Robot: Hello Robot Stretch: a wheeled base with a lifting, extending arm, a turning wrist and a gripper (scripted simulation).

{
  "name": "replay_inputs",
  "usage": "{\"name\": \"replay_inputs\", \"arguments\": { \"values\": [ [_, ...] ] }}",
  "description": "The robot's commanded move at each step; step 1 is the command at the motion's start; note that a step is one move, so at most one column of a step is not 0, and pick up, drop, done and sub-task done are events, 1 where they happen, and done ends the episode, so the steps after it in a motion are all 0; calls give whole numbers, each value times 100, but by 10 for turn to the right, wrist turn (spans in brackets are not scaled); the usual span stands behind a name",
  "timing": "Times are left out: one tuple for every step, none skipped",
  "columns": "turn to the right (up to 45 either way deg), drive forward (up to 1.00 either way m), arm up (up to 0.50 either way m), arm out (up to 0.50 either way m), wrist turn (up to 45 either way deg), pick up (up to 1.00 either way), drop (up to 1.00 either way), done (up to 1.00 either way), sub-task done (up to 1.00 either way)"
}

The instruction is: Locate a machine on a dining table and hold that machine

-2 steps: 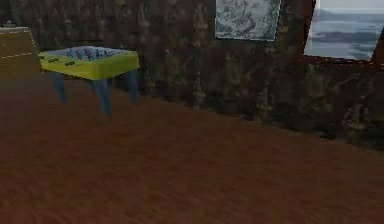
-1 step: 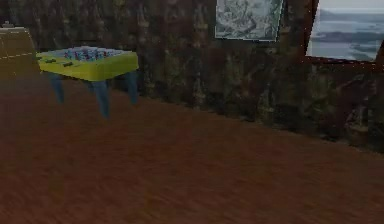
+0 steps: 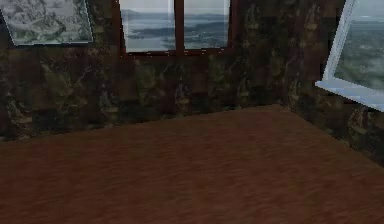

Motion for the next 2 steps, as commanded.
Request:
{"name": "replay_inputs", "arguments": {
  "values": [
    [270,0,0,0,0,0,0,0,0],
    [0,45,0,0,0,0,0,0,0]
  ]
}}
